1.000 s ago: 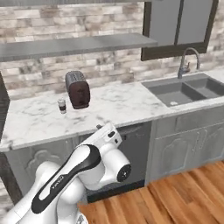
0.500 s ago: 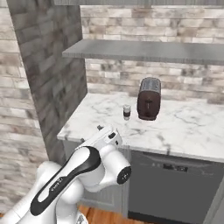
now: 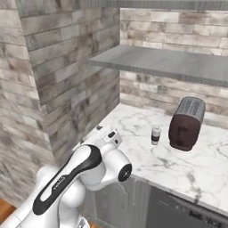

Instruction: Move the drinks to the dining counter.

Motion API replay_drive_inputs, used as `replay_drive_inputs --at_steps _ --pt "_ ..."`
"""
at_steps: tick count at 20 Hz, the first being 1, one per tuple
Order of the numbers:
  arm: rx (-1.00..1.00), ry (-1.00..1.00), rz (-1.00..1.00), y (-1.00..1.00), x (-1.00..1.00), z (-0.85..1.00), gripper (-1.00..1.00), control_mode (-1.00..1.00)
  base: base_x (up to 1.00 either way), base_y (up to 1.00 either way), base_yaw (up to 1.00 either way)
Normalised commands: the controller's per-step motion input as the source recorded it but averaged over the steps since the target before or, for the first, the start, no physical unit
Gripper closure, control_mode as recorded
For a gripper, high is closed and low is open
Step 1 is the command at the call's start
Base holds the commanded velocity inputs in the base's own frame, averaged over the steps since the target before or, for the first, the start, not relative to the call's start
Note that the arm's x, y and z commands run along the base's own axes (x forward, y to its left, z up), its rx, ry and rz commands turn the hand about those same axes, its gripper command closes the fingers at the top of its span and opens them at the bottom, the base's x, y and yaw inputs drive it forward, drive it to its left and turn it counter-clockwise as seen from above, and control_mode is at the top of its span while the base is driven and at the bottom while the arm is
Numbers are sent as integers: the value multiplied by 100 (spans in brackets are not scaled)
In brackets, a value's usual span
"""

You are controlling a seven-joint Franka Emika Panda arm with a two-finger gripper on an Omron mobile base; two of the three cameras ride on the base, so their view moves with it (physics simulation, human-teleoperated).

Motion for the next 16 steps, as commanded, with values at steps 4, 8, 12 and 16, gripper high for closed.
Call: replay_drive_inputs --at_steps 4,8,12,16 --pt "0 0 0 0 0 0 -100 100 32 -70 15" --pt "0 0 0 0 0 0 -100 100 19 -73 9" --pt "0 0 0 0 0 0 -100 100 16 -52 6" --pt "0 0 0 0 0 0 -100 100 25 -3 0"
